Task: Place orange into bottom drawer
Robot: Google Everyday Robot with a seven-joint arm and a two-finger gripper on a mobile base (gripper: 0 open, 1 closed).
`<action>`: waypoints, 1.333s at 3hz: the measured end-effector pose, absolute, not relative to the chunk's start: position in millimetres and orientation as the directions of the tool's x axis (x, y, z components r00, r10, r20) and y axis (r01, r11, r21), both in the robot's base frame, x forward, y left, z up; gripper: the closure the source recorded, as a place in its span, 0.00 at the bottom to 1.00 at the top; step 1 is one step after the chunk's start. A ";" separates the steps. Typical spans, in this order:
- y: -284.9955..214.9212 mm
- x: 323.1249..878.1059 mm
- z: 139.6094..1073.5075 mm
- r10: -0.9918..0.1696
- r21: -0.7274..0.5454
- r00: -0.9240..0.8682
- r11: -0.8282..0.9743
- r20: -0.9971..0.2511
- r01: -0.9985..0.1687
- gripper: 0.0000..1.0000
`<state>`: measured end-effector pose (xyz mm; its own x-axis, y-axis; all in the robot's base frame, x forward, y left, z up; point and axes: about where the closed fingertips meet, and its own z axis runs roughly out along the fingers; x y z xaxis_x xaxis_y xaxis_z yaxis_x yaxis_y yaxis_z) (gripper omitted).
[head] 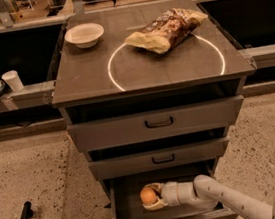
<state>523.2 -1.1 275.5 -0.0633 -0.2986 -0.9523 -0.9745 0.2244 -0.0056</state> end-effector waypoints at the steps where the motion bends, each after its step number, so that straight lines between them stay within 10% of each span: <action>1: 7.2 539.7 246.7 -0.390 -0.087 -0.005 0.218 -0.921 -0.972 1.00; 3: 4.3 577.6 155.5 -0.483 -0.187 0.067 0.205 -0.873 -0.961 0.98; 4: 2.1 580.7 156.2 -0.485 -0.191 0.068 0.209 -0.872 -0.959 0.74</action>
Offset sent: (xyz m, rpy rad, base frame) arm 0.0751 0.0014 -0.1471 -0.2418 -0.1975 -0.0115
